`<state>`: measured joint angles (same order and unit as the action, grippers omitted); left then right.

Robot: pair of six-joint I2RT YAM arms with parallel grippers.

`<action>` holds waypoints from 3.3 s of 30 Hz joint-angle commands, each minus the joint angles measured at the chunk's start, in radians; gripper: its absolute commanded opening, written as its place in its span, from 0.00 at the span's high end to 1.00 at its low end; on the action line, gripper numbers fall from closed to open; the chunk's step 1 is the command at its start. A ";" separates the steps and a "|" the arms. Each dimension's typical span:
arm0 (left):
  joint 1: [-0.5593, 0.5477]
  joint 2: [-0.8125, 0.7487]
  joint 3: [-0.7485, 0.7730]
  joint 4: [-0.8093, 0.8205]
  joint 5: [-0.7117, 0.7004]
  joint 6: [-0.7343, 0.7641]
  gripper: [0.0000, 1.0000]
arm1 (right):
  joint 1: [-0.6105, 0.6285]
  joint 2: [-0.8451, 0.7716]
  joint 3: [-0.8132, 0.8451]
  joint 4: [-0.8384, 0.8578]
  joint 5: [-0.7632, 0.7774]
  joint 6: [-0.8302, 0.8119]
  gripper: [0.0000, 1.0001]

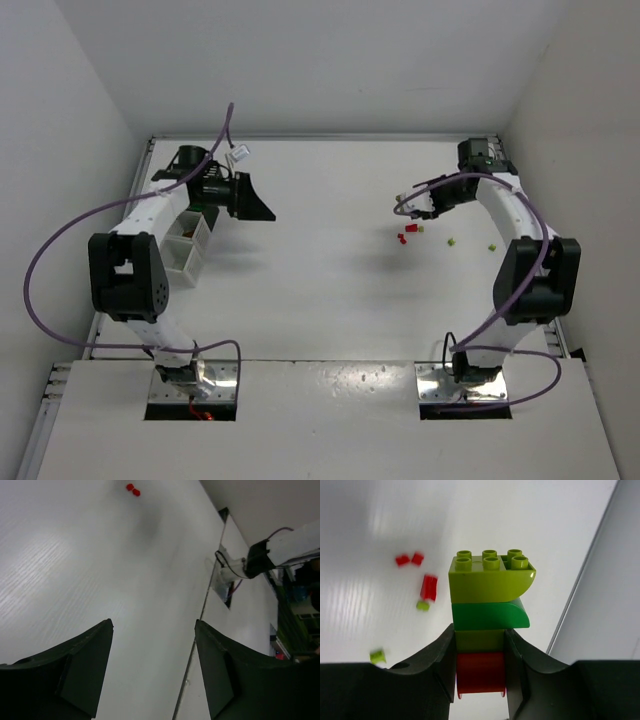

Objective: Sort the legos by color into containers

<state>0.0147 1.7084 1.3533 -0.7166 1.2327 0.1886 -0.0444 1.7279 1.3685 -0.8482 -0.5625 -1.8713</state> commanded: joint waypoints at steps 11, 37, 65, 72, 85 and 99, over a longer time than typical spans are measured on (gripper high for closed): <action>-0.041 -0.264 -0.293 0.385 -0.126 -0.581 0.20 | 0.305 -0.211 -0.163 0.374 -0.202 1.082 1.00; -0.225 -0.049 -0.096 0.362 -0.164 -0.572 0.22 | 0.640 -0.106 -0.068 0.426 0.099 1.324 1.00; -0.239 -0.009 -0.046 0.362 -0.098 -0.540 0.76 | 0.686 -0.076 -0.069 0.446 0.191 1.324 1.00; -0.145 -0.039 -0.065 0.339 -0.108 -0.520 0.80 | 0.676 -0.119 -0.143 0.456 0.216 1.314 1.00; -0.136 -0.088 -0.134 0.318 -0.118 -0.479 0.81 | 0.667 -0.077 -0.220 0.443 0.225 1.324 1.00; -0.136 -0.138 -0.195 0.266 -0.118 -0.391 0.81 | 0.618 -0.010 -0.117 0.452 0.030 1.557 0.35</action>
<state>-0.1181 1.6299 1.1633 -0.4400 1.0985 -0.2436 0.5880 1.7218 1.1721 -0.4286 -0.4244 -0.4084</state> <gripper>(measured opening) 0.405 0.644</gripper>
